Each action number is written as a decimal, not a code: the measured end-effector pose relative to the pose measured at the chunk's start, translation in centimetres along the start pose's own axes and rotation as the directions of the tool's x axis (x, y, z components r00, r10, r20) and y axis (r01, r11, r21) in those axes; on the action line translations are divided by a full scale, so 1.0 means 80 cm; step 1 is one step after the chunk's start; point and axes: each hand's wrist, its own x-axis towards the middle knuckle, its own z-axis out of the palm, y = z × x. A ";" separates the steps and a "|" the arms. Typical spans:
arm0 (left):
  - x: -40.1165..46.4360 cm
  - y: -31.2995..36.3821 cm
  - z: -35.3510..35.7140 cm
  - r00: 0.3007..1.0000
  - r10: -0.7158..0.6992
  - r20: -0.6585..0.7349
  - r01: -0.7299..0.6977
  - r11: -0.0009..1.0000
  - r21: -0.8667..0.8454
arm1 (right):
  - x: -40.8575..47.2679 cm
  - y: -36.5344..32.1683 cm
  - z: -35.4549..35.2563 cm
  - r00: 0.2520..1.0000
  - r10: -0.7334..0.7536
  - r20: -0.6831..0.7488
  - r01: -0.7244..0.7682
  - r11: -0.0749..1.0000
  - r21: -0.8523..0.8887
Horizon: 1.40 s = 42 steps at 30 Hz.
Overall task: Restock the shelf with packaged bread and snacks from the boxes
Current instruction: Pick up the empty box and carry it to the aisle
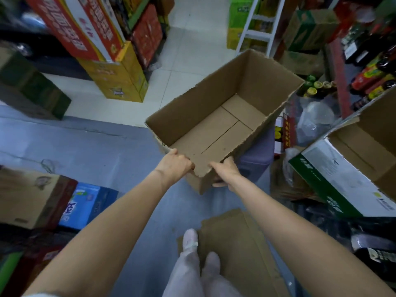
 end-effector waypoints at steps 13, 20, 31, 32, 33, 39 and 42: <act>-0.174 -0.149 0.072 0.945 -0.328 -0.006 0.322 0.931 -0.170 | -0.063 -0.063 0.264 0.963 -0.167 0.212 0.161 0.986 0.049; -0.283 -0.282 0.177 0.873 -0.485 0.060 0.480 0.829 -0.286 | -0.062 -0.099 0.477 0.900 -0.252 0.357 0.327 0.930 -0.167; -0.339 -0.349 0.329 0.709 -0.664 0.237 0.661 0.509 -0.552 | -0.010 -0.089 0.672 0.729 -0.251 0.637 0.619 0.640 -0.455; -0.338 -0.351 0.344 0.688 -0.680 0.253 0.676 0.475 -0.563 | -0.009 -0.089 0.684 0.714 -0.227 0.663 0.633 0.614 -0.472; -0.337 -0.355 0.360 0.672 -0.691 0.267 0.690 0.452 -0.565 | -0.008 -0.090 0.695 0.711 -0.204 0.673 0.633 0.602 -0.486; -0.333 -0.377 0.442 0.582 -0.749 0.316 0.759 0.363 -0.540 | 0.021 -0.045 0.745 0.717 -0.265 0.645 0.605 0.697 -0.385; -0.330 -0.391 0.466 0.549 -0.778 0.306 0.768 0.325 -0.552 | 0.028 -0.028 0.760 0.736 -0.325 0.594 0.598 0.723 -0.346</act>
